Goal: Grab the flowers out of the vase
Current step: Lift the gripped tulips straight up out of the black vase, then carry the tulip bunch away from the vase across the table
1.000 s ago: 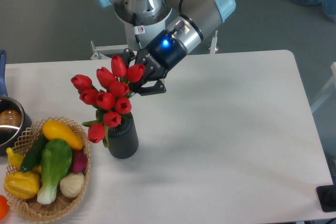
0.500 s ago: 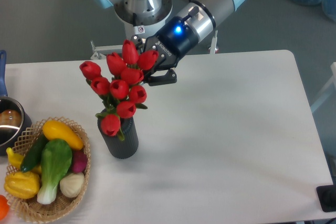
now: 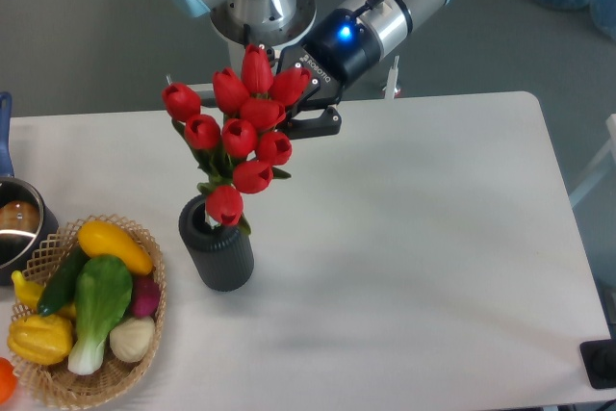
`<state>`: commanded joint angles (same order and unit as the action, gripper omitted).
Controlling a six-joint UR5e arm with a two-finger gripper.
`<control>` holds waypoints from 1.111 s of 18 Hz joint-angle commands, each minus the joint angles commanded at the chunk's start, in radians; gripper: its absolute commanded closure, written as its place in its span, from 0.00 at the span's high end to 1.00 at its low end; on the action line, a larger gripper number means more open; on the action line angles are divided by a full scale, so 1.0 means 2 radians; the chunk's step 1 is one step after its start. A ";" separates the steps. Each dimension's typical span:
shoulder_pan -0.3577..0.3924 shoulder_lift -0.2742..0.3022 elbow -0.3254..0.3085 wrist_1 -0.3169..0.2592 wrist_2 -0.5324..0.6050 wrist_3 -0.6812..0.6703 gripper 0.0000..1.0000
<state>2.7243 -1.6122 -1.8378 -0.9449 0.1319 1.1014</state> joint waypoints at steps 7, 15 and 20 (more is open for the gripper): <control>0.027 -0.005 0.041 0.003 0.032 0.020 0.00; 0.043 -0.024 0.072 0.002 0.132 0.059 0.00; 0.054 -0.029 0.074 0.002 0.199 0.079 0.00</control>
<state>2.8316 -1.6705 -1.6904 -0.9419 0.5307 1.2591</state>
